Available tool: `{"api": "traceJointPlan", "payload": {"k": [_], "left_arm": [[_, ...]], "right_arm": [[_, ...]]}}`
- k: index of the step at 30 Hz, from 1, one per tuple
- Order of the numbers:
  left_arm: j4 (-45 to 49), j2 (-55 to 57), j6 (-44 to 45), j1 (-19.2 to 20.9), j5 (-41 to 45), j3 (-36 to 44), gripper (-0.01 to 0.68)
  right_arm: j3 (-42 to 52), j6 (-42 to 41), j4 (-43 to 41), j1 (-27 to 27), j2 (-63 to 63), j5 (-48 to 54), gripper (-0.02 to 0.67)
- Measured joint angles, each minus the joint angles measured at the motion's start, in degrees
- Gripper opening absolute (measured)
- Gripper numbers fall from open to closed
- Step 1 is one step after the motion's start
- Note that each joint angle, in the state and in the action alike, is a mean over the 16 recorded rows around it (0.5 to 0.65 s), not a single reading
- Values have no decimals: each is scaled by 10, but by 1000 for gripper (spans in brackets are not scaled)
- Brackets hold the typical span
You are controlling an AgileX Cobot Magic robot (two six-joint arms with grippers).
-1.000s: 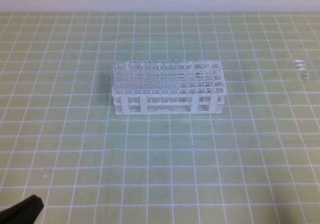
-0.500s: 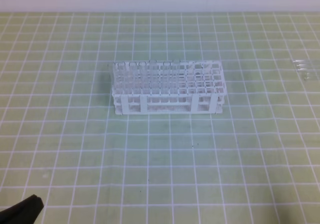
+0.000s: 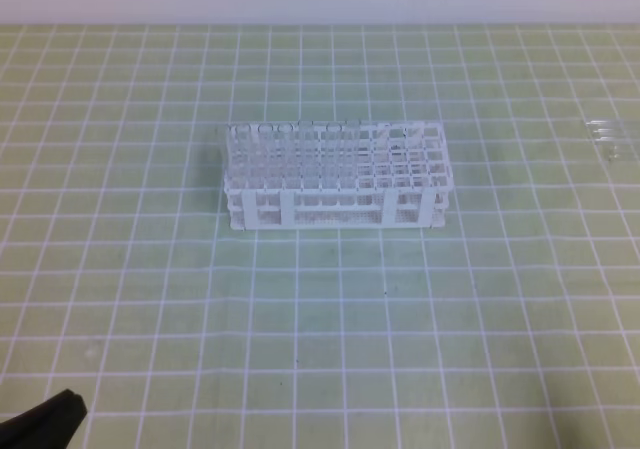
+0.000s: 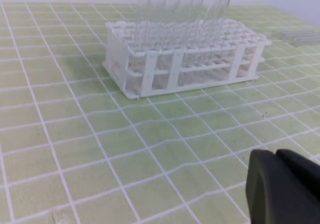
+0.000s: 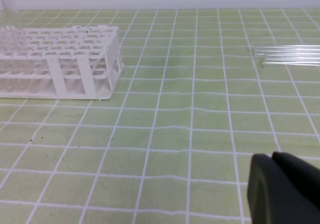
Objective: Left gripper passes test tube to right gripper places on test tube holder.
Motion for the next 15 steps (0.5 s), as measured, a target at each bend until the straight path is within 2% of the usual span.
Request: {"api": "traceJointPlan", "payload": {"k": [6,15], "left_arm": [[10,-3,0,30,-22,-3,-2],[15,-9,-2,132,-48,-6,-2]], "right_arm": [[0,0,1,0,0,0,-16],[0,0,2,0,0,0,-16]]}}
